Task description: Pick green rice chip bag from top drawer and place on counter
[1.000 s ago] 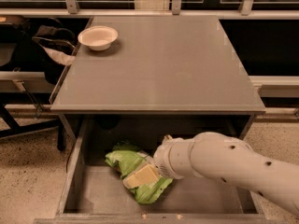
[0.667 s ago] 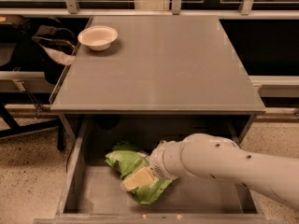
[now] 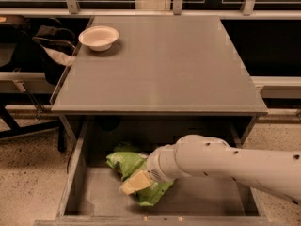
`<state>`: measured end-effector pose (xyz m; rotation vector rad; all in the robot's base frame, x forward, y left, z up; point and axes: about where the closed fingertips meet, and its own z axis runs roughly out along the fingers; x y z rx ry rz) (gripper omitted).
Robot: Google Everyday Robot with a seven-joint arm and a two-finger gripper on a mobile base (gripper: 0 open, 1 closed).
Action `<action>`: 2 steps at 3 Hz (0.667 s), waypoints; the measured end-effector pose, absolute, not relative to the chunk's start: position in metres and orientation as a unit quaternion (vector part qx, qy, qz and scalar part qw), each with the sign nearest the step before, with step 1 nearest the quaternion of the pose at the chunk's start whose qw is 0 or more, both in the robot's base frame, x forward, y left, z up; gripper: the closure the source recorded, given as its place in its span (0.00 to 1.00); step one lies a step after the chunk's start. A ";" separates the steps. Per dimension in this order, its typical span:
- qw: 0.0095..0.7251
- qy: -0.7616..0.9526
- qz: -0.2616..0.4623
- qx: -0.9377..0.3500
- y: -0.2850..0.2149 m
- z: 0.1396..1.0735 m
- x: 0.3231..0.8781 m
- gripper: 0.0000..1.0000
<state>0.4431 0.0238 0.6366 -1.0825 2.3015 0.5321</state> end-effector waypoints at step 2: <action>0.268 0.853 0.197 -0.401 0.024 0.637 0.443 0.50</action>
Offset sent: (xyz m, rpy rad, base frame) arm 0.0000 0.0000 0.0000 0.0000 0.0000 0.0000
